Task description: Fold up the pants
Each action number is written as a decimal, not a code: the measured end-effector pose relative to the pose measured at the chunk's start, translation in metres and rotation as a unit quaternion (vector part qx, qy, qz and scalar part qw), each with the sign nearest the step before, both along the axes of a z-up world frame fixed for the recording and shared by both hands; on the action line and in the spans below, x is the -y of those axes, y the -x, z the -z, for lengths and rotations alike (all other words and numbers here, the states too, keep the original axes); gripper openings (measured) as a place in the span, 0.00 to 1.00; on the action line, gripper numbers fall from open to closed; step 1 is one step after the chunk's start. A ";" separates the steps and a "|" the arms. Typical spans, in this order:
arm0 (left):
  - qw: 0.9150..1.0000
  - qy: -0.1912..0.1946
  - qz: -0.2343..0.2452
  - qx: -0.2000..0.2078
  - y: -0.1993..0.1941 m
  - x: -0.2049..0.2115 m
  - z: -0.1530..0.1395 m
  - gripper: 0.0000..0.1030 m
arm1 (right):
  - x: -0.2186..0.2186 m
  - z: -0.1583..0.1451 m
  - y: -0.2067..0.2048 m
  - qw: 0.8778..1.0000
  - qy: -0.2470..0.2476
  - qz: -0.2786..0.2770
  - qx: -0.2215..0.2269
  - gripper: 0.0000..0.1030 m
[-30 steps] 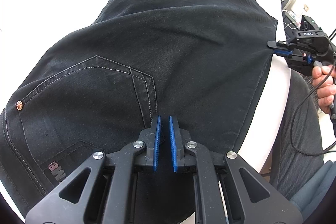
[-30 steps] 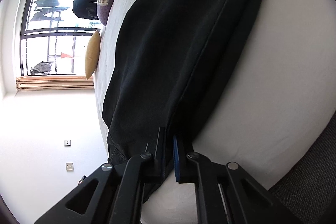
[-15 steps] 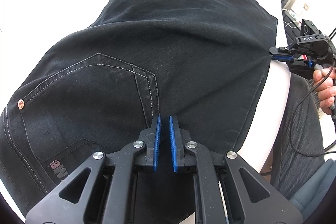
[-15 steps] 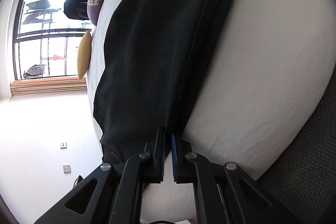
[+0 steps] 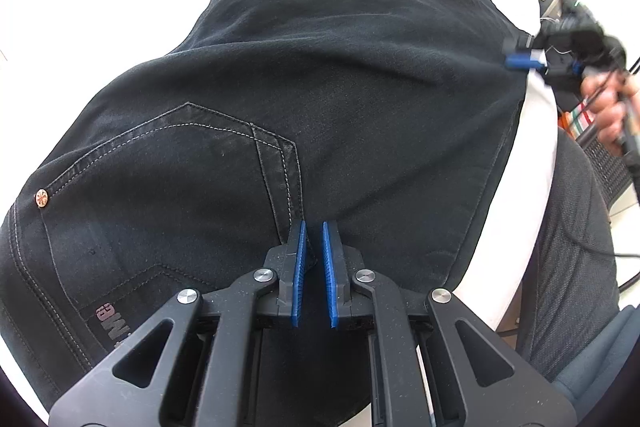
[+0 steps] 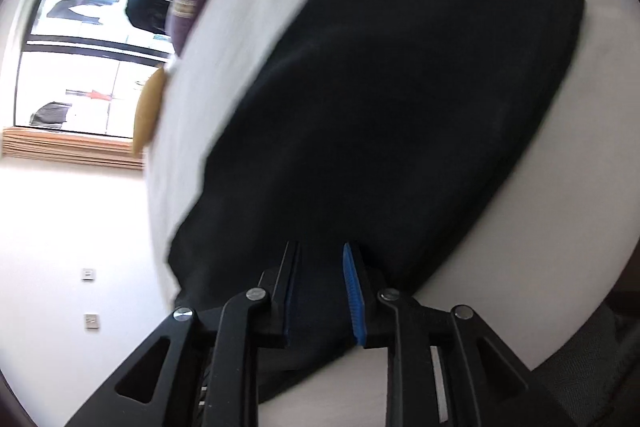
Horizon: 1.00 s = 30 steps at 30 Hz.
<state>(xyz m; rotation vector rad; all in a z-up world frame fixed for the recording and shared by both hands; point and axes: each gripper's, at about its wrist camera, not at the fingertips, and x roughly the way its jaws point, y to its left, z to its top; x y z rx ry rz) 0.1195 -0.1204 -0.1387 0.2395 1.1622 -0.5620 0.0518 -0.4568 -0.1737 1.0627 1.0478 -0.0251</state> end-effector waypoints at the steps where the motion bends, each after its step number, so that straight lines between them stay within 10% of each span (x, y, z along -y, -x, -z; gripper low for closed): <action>1: 1.000 -0.003 -0.003 0.002 0.001 0.001 -0.001 0.08 | 0.005 0.009 0.006 1.000 -0.001 0.006 0.000 0.00; 8: 0.998 0.035 -0.002 0.045 -0.020 0.023 -0.044 0.09 | 0.018 -0.029 0.014 0.998 0.067 0.006 0.003 0.05; 16: 0.999 0.033 -0.015 0.023 -0.079 0.065 -0.010 0.09 | -0.054 -0.058 -0.111 0.984 0.032 -0.148 0.092 0.23; 18: 0.999 0.035 -0.018 0.012 -0.079 0.062 0.004 0.09 | -0.048 -0.027 -0.134 0.989 0.028 -0.138 0.041 0.22; 20: 0.998 0.056 -0.023 0.013 -0.075 0.052 0.008 0.09 | -0.027 -0.005 -0.146 0.992 0.054 -0.111 0.024 0.00; 25: 0.994 0.100 -0.035 0.007 -0.072 0.035 0.016 0.08 | 0.041 -0.001 -0.129 0.996 0.078 0.038 0.039 0.00; 28: 0.994 0.103 -0.040 0.011 -0.068 0.034 0.013 0.08 | 0.031 -0.029 -0.120 0.987 0.150 0.046 0.030 0.09; 30: 0.994 0.102 -0.045 0.016 -0.065 0.034 0.013 0.08 | 0.008 -0.047 -0.120 0.990 0.113 0.015 0.089 0.11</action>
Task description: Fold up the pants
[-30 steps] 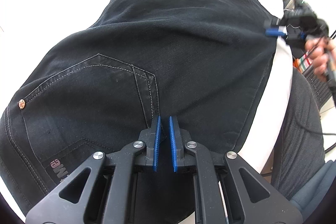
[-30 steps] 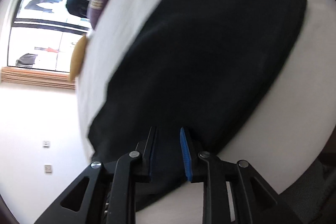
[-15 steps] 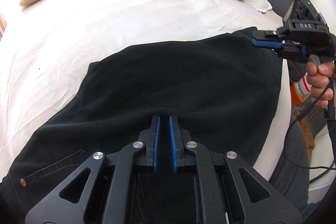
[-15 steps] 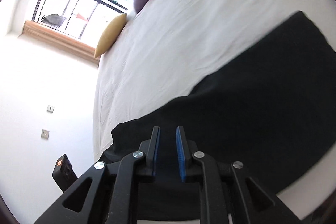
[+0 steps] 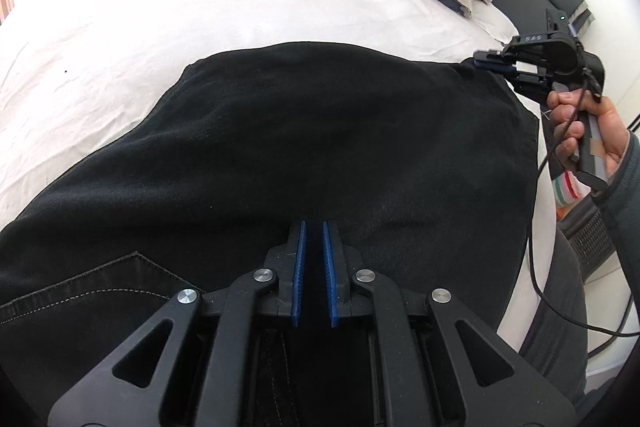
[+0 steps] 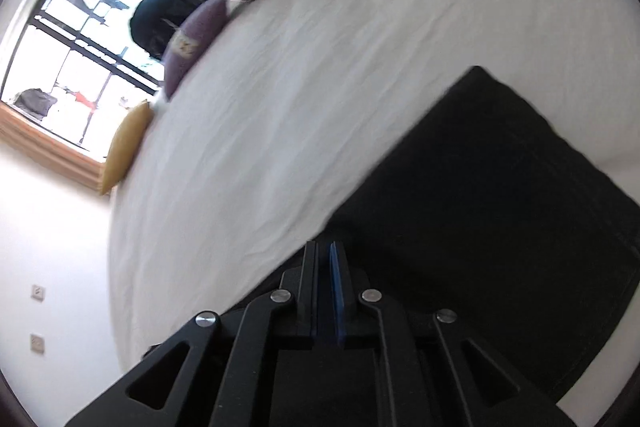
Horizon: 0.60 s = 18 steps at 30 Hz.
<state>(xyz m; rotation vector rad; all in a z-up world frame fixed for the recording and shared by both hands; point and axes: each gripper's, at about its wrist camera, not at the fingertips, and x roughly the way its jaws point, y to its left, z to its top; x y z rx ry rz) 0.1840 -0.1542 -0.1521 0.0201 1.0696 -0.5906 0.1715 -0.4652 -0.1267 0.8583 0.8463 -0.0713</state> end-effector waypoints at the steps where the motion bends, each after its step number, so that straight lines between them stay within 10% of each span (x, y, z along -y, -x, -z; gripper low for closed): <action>1: 1.000 -0.001 -0.002 0.002 -0.002 0.000 0.001 0.08 | -0.016 -0.002 -0.004 0.999 -0.033 -0.037 0.018 0.19; 6: 1.000 0.006 -0.005 0.001 0.003 -0.012 0.001 0.08 | -0.090 0.039 -0.034 0.981 -0.103 -0.159 -0.030 0.18; 7: 1.000 0.007 -0.005 0.000 0.007 -0.012 -0.001 0.08 | -0.088 0.047 -0.037 0.984 -0.090 -0.146 -0.038 0.00; 11: 1.000 0.005 -0.018 0.002 0.000 -0.019 -0.009 0.09 | -0.036 0.050 -0.036 0.999 -0.043 -0.010 -0.024 0.00; 14: 0.999 0.024 -0.032 0.024 -0.012 -0.026 -0.030 0.09 | -0.029 0.023 -0.024 0.999 -0.026 0.012 -0.025 0.13; 18: 0.999 0.022 -0.029 0.017 -0.037 -0.025 -0.029 0.09 | -0.093 -0.001 -0.024 0.985 -0.084 -0.149 0.022 0.35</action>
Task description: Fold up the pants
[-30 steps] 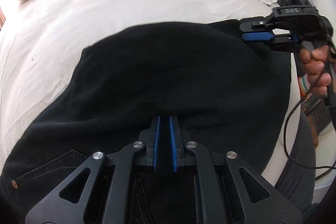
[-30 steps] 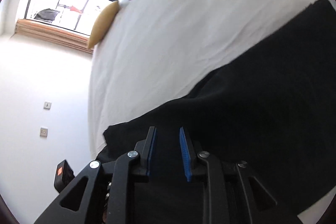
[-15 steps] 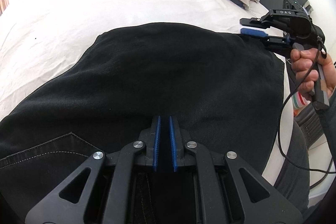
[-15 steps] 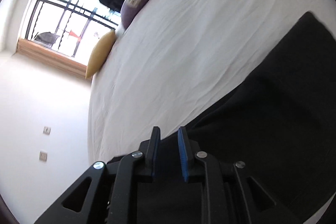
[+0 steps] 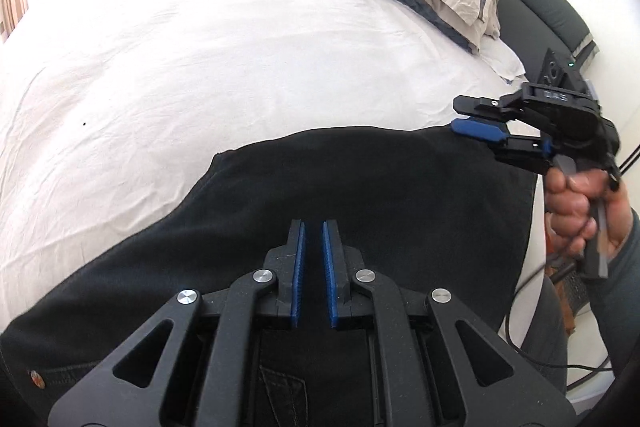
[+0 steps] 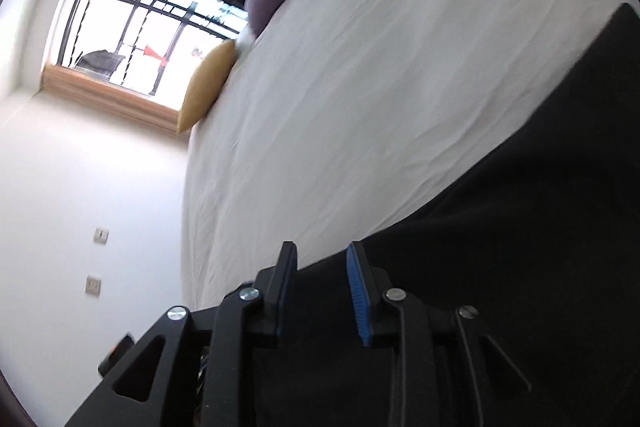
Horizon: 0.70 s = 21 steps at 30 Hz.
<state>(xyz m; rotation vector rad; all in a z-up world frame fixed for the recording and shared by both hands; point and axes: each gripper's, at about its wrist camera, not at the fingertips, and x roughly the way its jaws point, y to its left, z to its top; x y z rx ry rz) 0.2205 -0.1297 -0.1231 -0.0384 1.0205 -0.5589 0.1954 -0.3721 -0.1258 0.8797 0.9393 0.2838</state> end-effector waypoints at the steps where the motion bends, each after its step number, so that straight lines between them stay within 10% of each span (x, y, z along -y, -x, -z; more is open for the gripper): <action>1: 1.000 -0.002 0.001 -0.006 -0.008 0.001 0.006 0.09 | -0.022 0.002 -0.006 0.999 -0.004 -0.036 0.001 0.35; 4: 0.999 0.005 -0.005 -0.033 -0.031 0.001 0.026 0.09 | -0.059 0.029 -0.020 0.996 -0.011 -0.084 -0.023 0.32; 6: 0.999 0.023 -0.013 -0.039 -0.040 -0.005 0.032 0.08 | -0.050 0.054 -0.024 0.997 -0.032 -0.052 -0.046 0.00; 9: 0.998 0.046 -0.021 -0.046 -0.046 -0.018 0.034 0.08 | -0.001 0.065 -0.009 0.996 -0.068 0.043 -0.049 0.00; 11: 0.998 0.042 -0.024 -0.039 -0.044 -0.020 0.032 0.08 | 0.037 0.054 0.011 0.994 -0.009 0.102 -0.043 0.00; 14: 0.999 0.020 -0.036 -0.027 -0.031 -0.020 0.022 0.08 | 0.077 0.037 0.033 0.987 0.013 0.155 -0.046 0.13; 18: 0.999 0.017 0.023 -0.024 0.009 0.023 0.009 0.09 | 0.074 0.033 0.049 0.998 -0.001 0.057 -0.023 0.39; 21: 0.997 -0.012 0.053 -0.046 0.037 0.044 0.024 0.08 | 0.100 0.058 0.069 0.995 -0.018 0.085 -0.049 0.00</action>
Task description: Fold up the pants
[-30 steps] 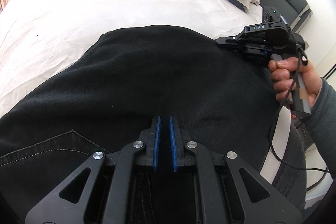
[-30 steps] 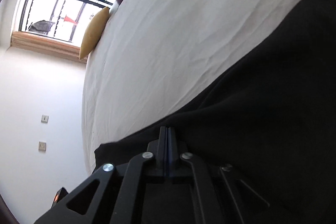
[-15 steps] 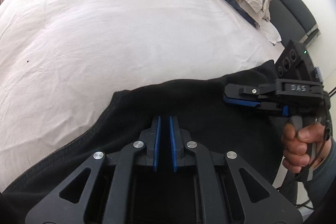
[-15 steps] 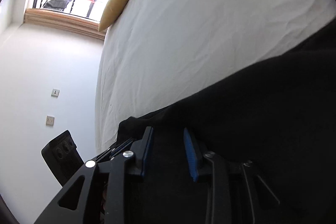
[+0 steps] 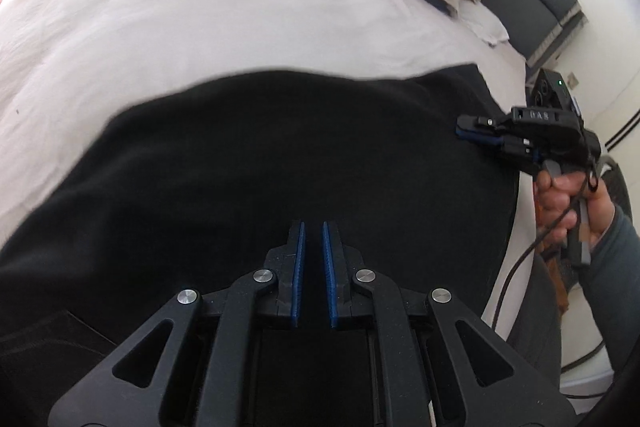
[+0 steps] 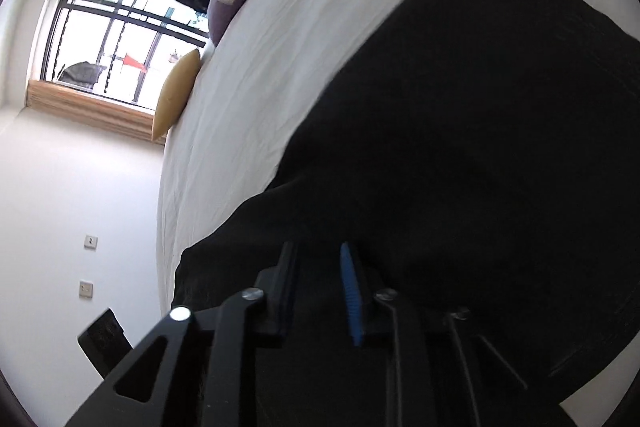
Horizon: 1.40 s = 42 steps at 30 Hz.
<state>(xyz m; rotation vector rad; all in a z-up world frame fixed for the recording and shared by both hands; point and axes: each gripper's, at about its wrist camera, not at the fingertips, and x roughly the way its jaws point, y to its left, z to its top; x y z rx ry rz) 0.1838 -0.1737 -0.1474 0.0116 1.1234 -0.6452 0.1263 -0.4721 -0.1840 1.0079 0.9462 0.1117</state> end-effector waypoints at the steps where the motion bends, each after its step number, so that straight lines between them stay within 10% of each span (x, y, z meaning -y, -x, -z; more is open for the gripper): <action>1: 1.000 -0.001 -0.004 0.000 0.009 -0.002 0.006 0.08 | 0.018 0.009 0.012 0.999 -0.023 0.044 -0.014 0.00; 3: 1.000 0.013 -0.010 -0.006 0.018 -0.012 0.006 0.08 | 0.048 0.015 0.042 0.992 -0.053 0.116 -0.016 0.00; 12: 0.999 0.005 -0.026 -0.025 0.066 -0.052 0.011 0.08 | 0.105 -0.029 0.122 0.967 0.090 0.232 -0.050 0.08; 16: 0.999 -0.003 -0.043 -0.016 0.093 -0.057 0.006 0.09 | 0.065 -0.058 0.104 0.988 0.044 0.145 0.028 0.33; 21: 1.000 -0.004 -0.020 0.006 0.090 -0.026 -0.012 0.09 | -0.007 -0.034 0.064 0.999 -0.035 0.003 0.023 0.37; 23: 1.000 -0.015 -0.009 -0.009 0.083 -0.015 -0.003 0.09 | -0.010 -0.009 0.063 0.999 -0.042 0.002 -0.016 0.26; 24: 1.000 -0.025 -0.009 -0.016 0.082 -0.015 0.003 0.08 | -0.004 0.001 0.069 0.998 -0.053 0.016 -0.024 0.00; 31: 0.998 0.021 -0.045 -0.024 0.104 -0.071 0.009 0.08 | 0.069 -0.021 0.106 0.986 0.081 0.133 -0.064 0.00; 34: 0.997 0.001 -0.075 -0.007 0.111 -0.086 -0.006 0.09 | 0.057 -0.049 0.108 0.983 0.118 0.129 -0.055 0.16; 37: 0.996 0.038 -0.075 0.017 0.100 -0.079 -0.031 0.09 | 0.009 -0.072 0.088 0.995 0.085 0.041 0.016 0.21; 42: 0.998 -0.004 -0.042 0.055 0.056 -0.045 -0.034 0.09 | -0.094 -0.048 0.040 0.994 0.011 -0.103 0.028 0.28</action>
